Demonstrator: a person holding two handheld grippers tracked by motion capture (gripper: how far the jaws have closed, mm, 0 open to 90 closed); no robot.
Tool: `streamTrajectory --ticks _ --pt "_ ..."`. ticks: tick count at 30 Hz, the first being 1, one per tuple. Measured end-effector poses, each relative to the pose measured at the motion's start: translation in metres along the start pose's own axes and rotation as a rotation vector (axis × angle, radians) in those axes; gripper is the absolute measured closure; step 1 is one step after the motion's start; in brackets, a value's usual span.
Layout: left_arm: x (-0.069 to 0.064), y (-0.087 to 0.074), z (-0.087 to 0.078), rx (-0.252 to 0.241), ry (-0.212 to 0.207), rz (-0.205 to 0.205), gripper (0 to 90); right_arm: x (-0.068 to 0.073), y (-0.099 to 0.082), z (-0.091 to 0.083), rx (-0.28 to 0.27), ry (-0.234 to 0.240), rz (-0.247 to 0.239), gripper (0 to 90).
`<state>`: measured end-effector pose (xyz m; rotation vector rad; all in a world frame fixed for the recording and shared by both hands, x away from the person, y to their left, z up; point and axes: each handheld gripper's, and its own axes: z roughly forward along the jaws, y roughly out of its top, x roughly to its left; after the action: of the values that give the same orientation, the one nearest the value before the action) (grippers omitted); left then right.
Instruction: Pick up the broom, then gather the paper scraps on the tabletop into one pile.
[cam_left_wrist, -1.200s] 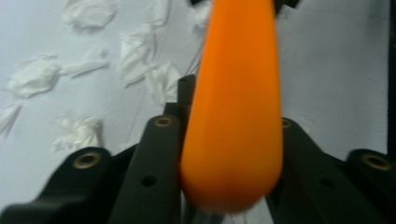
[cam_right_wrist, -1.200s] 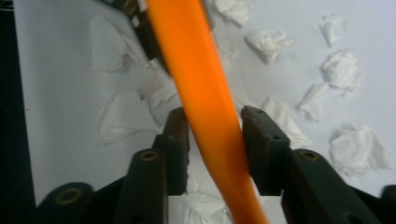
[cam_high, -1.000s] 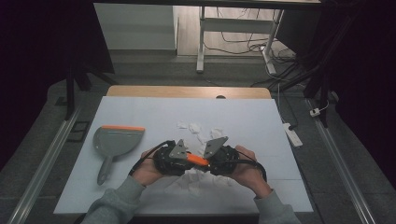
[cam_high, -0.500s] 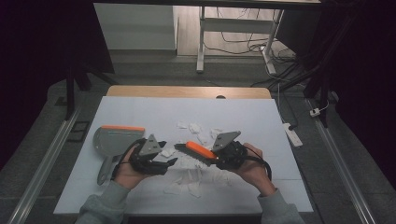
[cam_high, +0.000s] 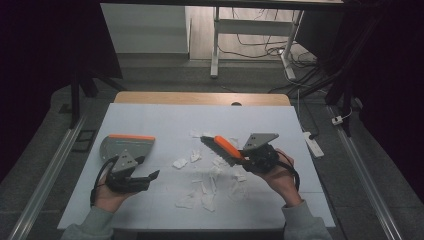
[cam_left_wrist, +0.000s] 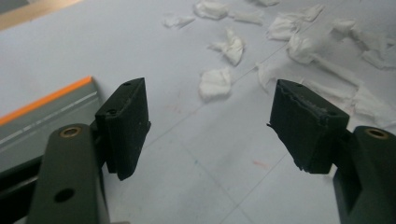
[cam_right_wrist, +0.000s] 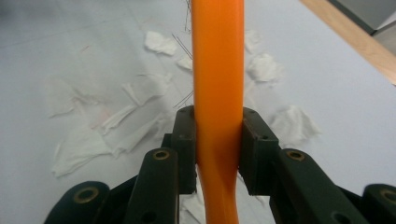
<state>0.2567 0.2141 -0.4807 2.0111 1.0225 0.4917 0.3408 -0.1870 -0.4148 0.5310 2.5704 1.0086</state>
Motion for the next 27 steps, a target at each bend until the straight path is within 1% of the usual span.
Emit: streamTrajectory --ticks 3,4,6,7,11,15,24,26,27 --pt "0.006 -0.007 -0.002 0.006 0.014 -0.026 28.3 -0.007 -0.003 -0.004 -0.020 -0.024 0.037 70.3" --pt "0.006 -0.007 -0.002 0.006 0.014 -0.026 28.3 -0.010 -0.004 -0.006 -0.028 -0.028 0.052 70.3" --pt "0.008 -0.010 -0.003 0.008 0.015 -0.034 28.3 -0.013 -0.004 -0.007 -0.033 -0.035 0.058 70.3" --pt "0.010 -0.011 -0.003 0.011 0.018 -0.041 28.2 -0.018 -0.006 -0.010 -0.040 -0.054 0.072 70.3" --pt "0.011 -0.012 -0.004 0.011 0.021 -0.047 28.0 -0.027 -0.010 -0.016 -0.050 -0.079 0.113 70.3" --pt "0.012 -0.014 -0.005 0.017 0.021 -0.054 28.0 -0.032 -0.014 -0.019 -0.049 -0.091 0.131 70.3" --pt "0.012 -0.016 -0.005 0.019 0.015 -0.059 27.4 -0.036 -0.015 -0.019 -0.046 -0.105 0.147 70.3" --pt "0.012 -0.016 -0.006 0.022 0.013 -0.060 27.1 -0.037 -0.015 -0.018 -0.041 -0.108 0.150 70.3" --pt "0.012 -0.017 -0.007 0.021 0.011 -0.061 27.0 -0.040 -0.013 -0.016 -0.026 -0.115 0.144 70.3"
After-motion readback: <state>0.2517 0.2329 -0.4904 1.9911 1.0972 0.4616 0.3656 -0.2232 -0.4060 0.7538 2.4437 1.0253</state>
